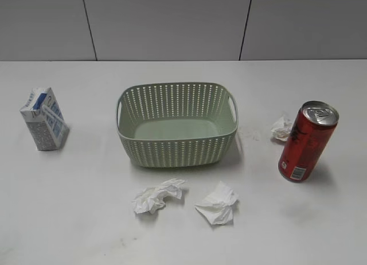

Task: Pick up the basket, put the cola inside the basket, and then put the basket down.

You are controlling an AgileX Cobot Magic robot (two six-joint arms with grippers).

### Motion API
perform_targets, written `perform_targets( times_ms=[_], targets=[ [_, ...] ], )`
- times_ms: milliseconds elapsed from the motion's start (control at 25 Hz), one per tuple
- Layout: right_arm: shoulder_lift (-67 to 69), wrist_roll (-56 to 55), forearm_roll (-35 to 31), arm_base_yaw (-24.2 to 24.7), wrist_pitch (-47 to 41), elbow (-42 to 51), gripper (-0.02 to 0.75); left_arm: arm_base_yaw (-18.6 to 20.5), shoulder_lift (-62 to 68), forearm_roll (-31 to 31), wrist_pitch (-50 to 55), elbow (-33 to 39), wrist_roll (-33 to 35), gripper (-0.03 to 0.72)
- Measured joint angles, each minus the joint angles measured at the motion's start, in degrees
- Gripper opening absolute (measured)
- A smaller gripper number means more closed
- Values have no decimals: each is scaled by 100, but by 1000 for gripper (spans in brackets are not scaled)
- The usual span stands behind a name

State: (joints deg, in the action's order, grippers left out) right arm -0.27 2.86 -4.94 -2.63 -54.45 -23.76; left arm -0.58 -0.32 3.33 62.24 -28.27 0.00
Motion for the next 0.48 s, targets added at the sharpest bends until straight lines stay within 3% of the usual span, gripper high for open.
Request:
perform_targets(
  times_ms=[480],
  targets=[
    [0,0,0,0,0,0,586,0,0,-2,0,0,0,596]
  ],
)
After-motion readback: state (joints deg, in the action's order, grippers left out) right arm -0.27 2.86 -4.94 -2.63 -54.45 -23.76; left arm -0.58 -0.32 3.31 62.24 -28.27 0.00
